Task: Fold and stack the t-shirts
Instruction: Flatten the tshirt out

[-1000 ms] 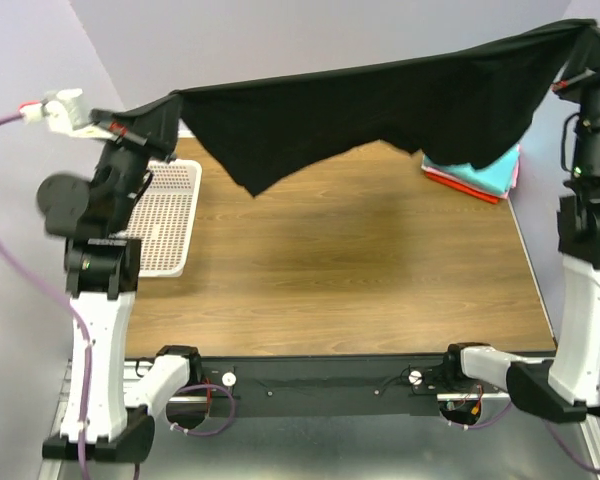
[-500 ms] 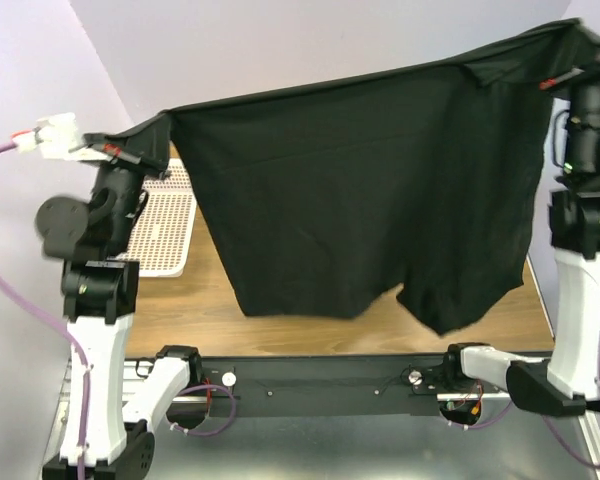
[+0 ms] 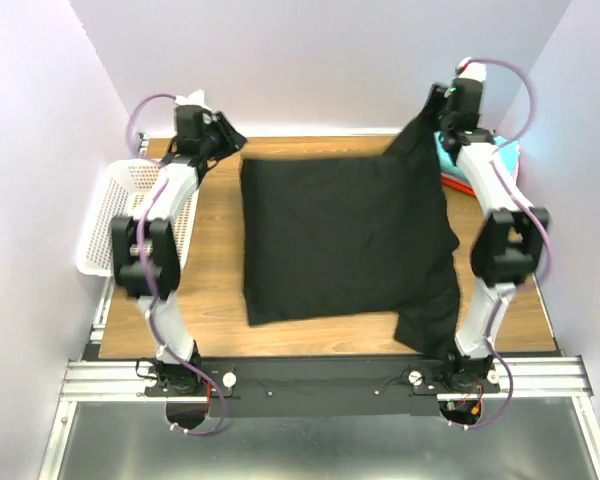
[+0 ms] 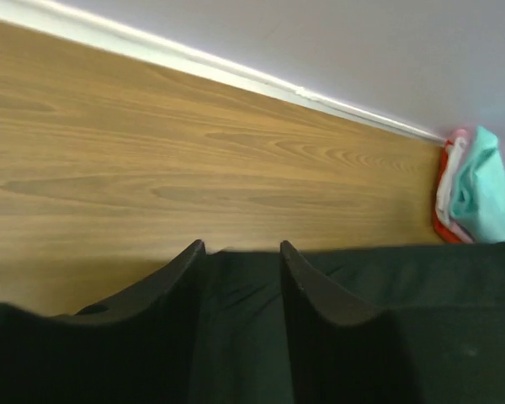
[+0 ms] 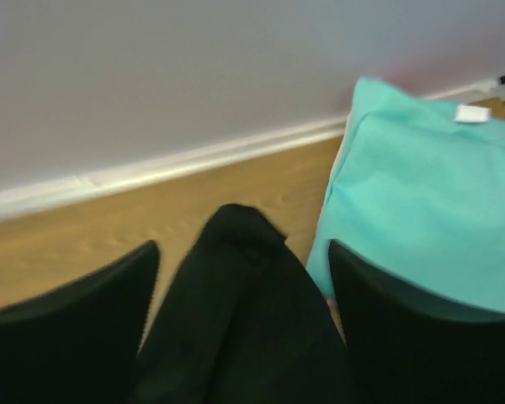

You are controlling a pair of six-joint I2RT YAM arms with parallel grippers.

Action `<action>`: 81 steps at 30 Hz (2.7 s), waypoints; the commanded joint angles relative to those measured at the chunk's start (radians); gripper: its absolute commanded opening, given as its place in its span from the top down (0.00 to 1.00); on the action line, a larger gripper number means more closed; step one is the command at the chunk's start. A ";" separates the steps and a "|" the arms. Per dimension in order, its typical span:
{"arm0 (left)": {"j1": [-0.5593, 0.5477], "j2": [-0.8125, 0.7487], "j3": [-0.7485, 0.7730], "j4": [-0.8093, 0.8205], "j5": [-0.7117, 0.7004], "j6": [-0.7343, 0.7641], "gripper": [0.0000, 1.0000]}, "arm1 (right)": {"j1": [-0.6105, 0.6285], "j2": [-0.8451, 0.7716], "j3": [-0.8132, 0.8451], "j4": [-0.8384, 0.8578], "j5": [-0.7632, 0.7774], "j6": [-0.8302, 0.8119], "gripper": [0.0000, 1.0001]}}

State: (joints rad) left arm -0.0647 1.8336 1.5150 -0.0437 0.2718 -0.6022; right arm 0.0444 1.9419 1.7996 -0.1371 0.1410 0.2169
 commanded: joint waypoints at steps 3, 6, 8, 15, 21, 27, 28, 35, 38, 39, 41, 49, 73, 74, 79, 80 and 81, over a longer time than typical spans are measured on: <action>-0.058 0.200 0.316 -0.085 0.095 0.074 0.38 | -0.006 0.149 0.172 -0.088 -0.135 0.044 0.00; -0.101 0.196 0.285 -0.099 0.086 0.073 0.38 | -0.003 0.108 0.074 -0.088 -0.182 0.035 0.00; -0.130 0.162 0.196 -0.102 0.080 0.067 0.38 | -0.003 0.042 -0.001 -0.088 -0.181 0.033 0.00; -0.239 0.089 -0.035 -0.102 0.092 0.024 0.38 | -0.003 -0.135 -0.305 -0.117 -0.192 0.047 0.00; -0.264 0.164 -0.049 -0.176 0.165 0.044 0.38 | -0.003 -0.184 -0.443 -0.137 -0.233 0.065 0.00; -0.264 0.237 -0.050 -0.222 0.191 0.094 0.38 | -0.003 -0.153 -0.503 -0.150 -0.342 0.065 0.00; -0.264 0.245 -0.049 -0.225 0.190 0.100 0.38 | -0.003 -0.149 -0.511 -0.148 -0.354 0.061 0.00; -0.262 0.305 -0.030 -0.278 0.141 0.154 0.38 | -0.001 -0.078 -0.523 -0.150 -0.388 0.052 0.01; -0.254 0.322 -0.024 -0.288 0.121 0.165 0.38 | -0.001 -0.041 -0.520 -0.151 -0.409 0.056 0.01; -0.250 0.332 -0.022 -0.289 0.112 0.165 0.38 | 0.000 -0.031 -0.520 -0.150 -0.420 0.059 0.01; -0.238 0.345 -0.010 -0.292 0.106 0.170 0.38 | 0.006 -0.008 -0.519 -0.151 -0.420 0.055 0.02; -0.173 0.426 0.111 -0.347 0.092 0.211 0.38 | 0.032 0.101 -0.461 -0.177 -0.416 0.050 0.02; -0.087 0.645 0.697 -0.453 0.178 0.242 0.37 | 0.110 0.335 -0.020 -0.326 -0.394 0.023 0.02; -0.087 0.616 0.692 -0.458 0.173 0.246 0.37 | 0.110 0.315 -0.020 -0.328 -0.396 0.015 0.02; -0.092 0.450 0.535 -0.427 0.117 0.275 0.37 | 0.109 0.215 -0.060 -0.328 -0.338 -0.025 0.01; -0.093 0.425 0.502 -0.421 0.109 0.281 0.37 | 0.109 0.198 -0.086 -0.328 -0.331 -0.031 0.00; -0.093 0.405 0.447 -0.418 0.106 0.286 0.37 | 0.109 0.163 -0.100 -0.328 -0.327 -0.036 0.00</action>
State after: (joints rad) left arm -0.1528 2.3890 2.0632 -0.4805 0.4137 -0.3553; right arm 0.1516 2.2196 1.7367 -0.4259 -0.2409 0.2253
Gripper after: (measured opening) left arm 0.625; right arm 0.993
